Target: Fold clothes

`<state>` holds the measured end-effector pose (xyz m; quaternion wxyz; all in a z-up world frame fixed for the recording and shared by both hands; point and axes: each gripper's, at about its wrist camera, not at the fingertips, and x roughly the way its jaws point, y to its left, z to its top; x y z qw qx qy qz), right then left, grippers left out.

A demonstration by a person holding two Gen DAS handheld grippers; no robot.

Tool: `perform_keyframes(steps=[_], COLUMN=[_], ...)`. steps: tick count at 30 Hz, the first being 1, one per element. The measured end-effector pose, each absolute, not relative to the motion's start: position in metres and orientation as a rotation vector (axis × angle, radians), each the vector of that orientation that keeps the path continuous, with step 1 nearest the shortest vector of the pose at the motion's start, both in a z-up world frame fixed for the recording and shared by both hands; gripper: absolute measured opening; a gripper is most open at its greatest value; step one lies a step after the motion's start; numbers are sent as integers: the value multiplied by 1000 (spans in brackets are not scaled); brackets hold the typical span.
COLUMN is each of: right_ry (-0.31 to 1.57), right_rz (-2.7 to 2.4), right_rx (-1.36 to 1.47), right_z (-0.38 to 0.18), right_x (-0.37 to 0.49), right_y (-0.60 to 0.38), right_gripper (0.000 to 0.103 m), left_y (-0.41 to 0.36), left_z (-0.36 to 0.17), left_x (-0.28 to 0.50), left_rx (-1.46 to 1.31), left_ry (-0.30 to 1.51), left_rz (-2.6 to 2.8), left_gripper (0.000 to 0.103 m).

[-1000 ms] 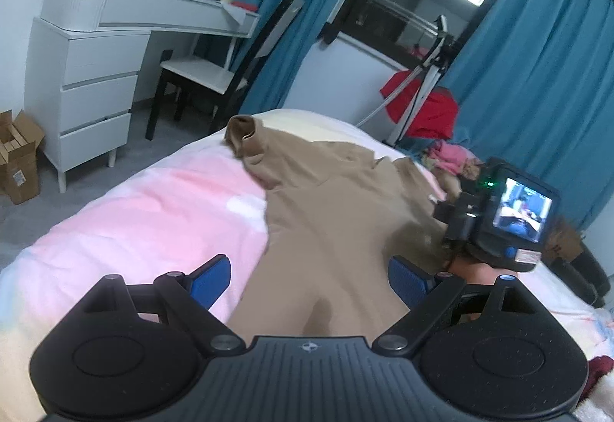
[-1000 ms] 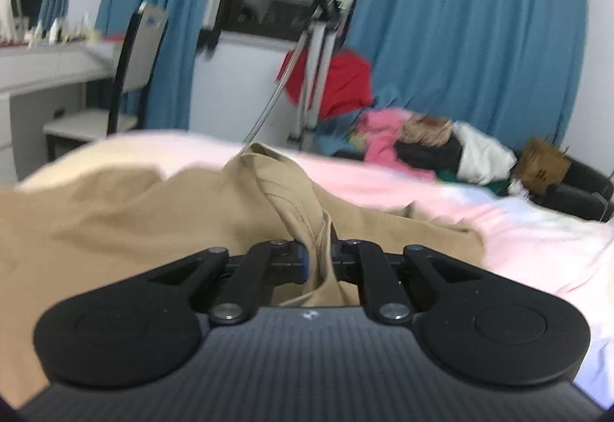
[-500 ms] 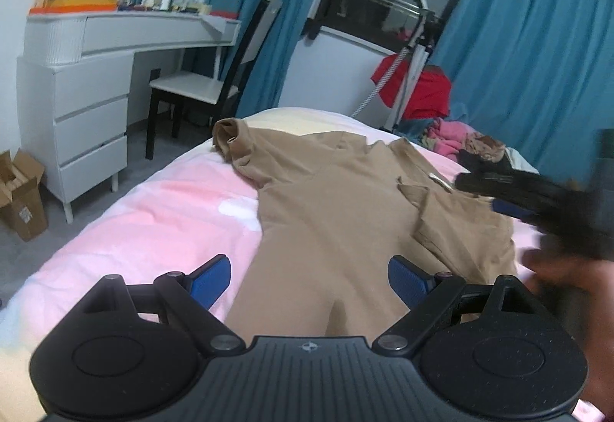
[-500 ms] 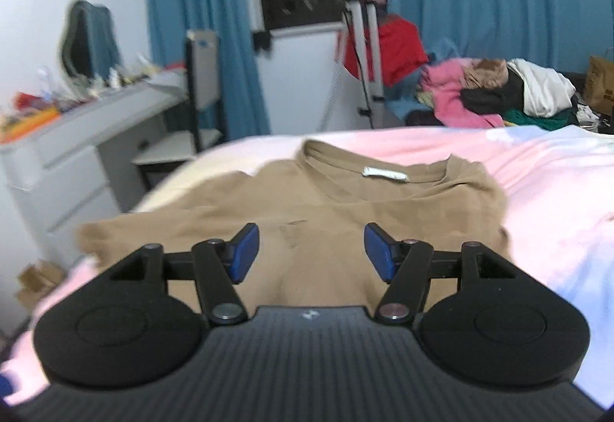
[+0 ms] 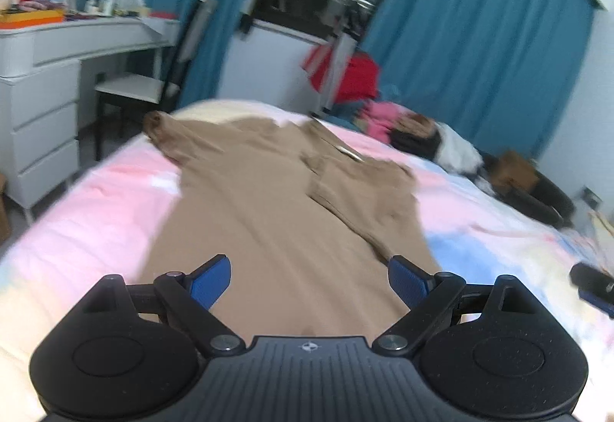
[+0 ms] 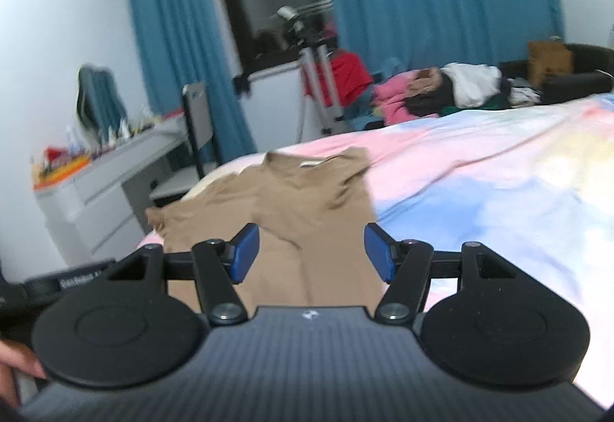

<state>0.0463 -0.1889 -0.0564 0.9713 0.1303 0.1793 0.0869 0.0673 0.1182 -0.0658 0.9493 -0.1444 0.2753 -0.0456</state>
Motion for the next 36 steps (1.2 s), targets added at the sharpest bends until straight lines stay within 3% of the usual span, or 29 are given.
perform_keyframes(steps=[5, 17, 23, 25, 28, 36], right_ry=[351, 432, 485, 509, 535, 572], right_rz=[92, 79, 92, 102, 108, 102], right_rx=[315, 440, 467, 477, 469, 461], right_z=[-67, -93, -108, -113, -118, -124], right_x=[29, 60, 74, 79, 83, 84], right_y=[-229, -265, -266, -266, -261, -258], right_gripper=[63, 64, 64, 64, 64, 64], left_y=[84, 14, -1, -3, -6, 7], left_z=[-86, -139, -175, -180, -177, -136], left_x=[54, 40, 50, 50, 50, 41], left_rx=[-313, -436, -465, -466, -435, -367], left_ry=[665, 925, 1087, 1114, 1120, 1015], left_rz=[-233, -594, -689, -714, -737, -880], left_gripper=[90, 68, 43, 25, 9, 1])
